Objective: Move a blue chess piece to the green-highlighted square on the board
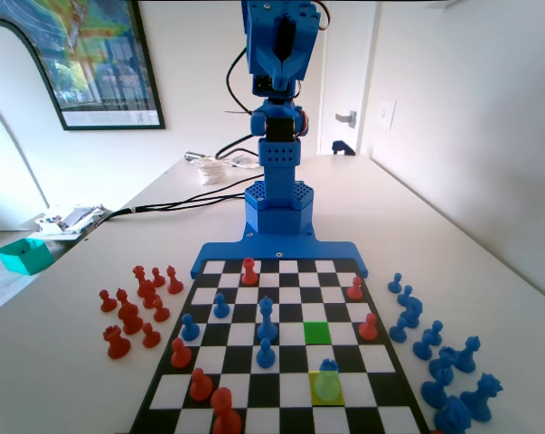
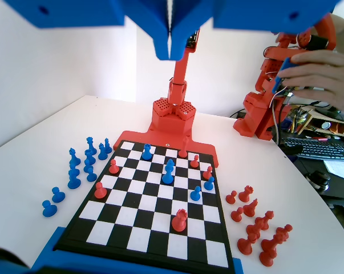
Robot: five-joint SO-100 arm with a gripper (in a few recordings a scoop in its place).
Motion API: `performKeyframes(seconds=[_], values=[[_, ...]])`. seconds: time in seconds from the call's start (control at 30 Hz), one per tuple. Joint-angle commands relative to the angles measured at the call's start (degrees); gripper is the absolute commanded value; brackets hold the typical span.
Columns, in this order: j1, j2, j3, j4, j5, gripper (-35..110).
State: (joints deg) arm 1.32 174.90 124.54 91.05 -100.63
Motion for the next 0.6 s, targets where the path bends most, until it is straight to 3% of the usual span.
performKeyframes(seconds=[0.0,0.57], values=[[0.62,0.18,0.44,-0.97,-0.44,1],[0.53,-1.41,0.09,-0.7,-0.79,1]])
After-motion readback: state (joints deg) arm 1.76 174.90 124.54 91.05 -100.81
